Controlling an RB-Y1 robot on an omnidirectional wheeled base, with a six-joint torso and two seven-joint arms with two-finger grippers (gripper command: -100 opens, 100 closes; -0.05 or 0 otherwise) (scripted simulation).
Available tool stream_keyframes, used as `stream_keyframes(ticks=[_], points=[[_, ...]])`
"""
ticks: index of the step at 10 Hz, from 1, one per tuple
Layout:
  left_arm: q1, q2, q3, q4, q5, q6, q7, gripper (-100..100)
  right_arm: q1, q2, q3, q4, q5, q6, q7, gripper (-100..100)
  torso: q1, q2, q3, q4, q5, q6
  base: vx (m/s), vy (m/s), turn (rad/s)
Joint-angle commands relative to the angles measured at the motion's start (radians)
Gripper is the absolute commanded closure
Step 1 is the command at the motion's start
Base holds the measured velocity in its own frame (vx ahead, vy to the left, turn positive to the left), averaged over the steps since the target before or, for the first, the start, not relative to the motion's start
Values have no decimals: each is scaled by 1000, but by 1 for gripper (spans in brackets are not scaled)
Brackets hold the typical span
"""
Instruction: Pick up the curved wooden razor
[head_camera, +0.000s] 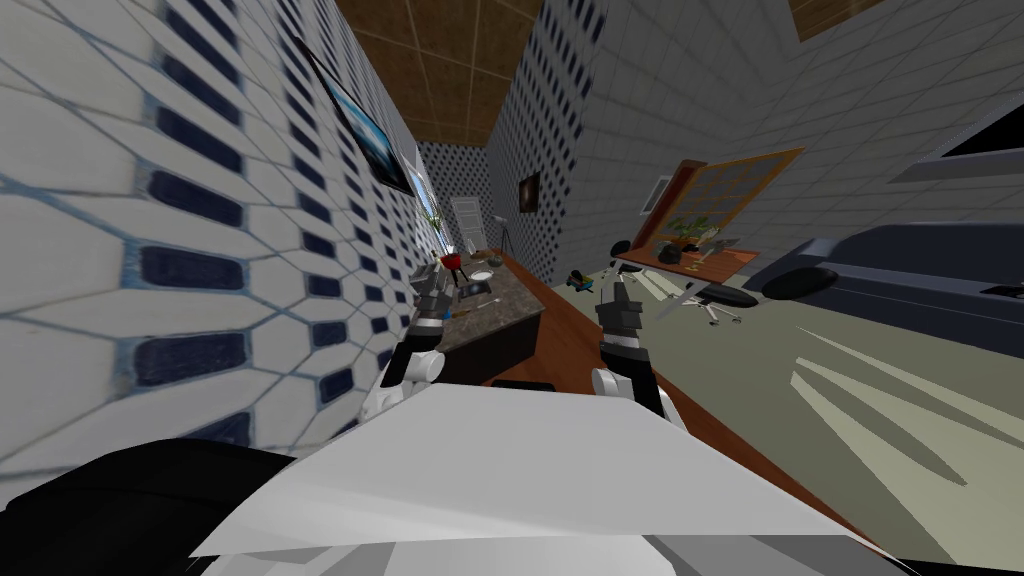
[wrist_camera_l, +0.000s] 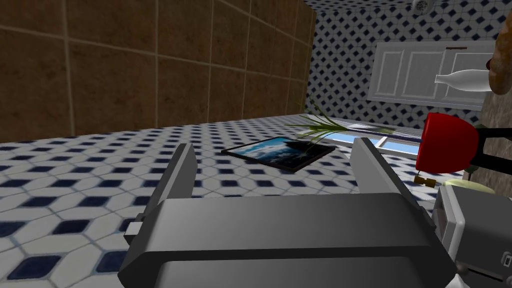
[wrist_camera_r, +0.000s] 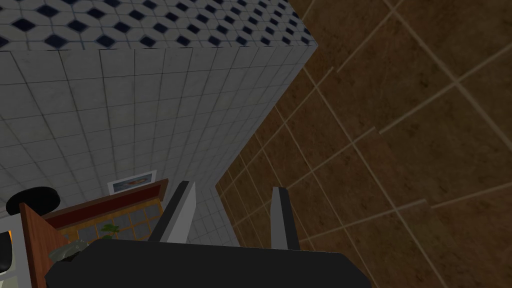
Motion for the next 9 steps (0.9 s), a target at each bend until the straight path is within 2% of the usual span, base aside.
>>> stream_keyframes(ticks=[1,2,3,4,5,6,7,8,9], points=[[-2,15,11,8,16,39,8,-100,0,0,0,0,0,0,0,0,0,0,0,0,0,0,-16,-38,12],[-9,42,31,22,49,71,20,-100,0,0,0,0,0,0,0,0,0,0,0,0,0,0,-16,-45,17],[-9,42,31,22,49,94,20,-100,0,0,0,0,0,0,0,0,0,0,0,0,0,0,-14,-41,10],[-16,69,51,38,83,125,34,-100,0,0,0,0,0,0,0,0,0,0,0,0,0,0,-15,-53,13],[-16,69,51,38,83,151,34,-100,0,0,0,0,0,0,0,0,-1,0,0,0,0,0,-14,-47,12],[-24,96,72,54,117,181,48,-100,0,0,0,0,0,0,0,0,0,0,0,0,0,0,-17,-49,7],[-24,96,72,54,117,209,48,-100,0,0,0,0,0,0,0,0,0,0,0,0,0,0,-11,-37,10],[-31,123,92,71,152,238,63,-100,0,0,0,0,0,0,0,0,0,0,0,0,0,0,-9,-42,3],[-31,123,92,71,152,266,63,-100,0,0,0,0,0,0,0,0,0,-1,0,0,0,0,-11,-38,4]])
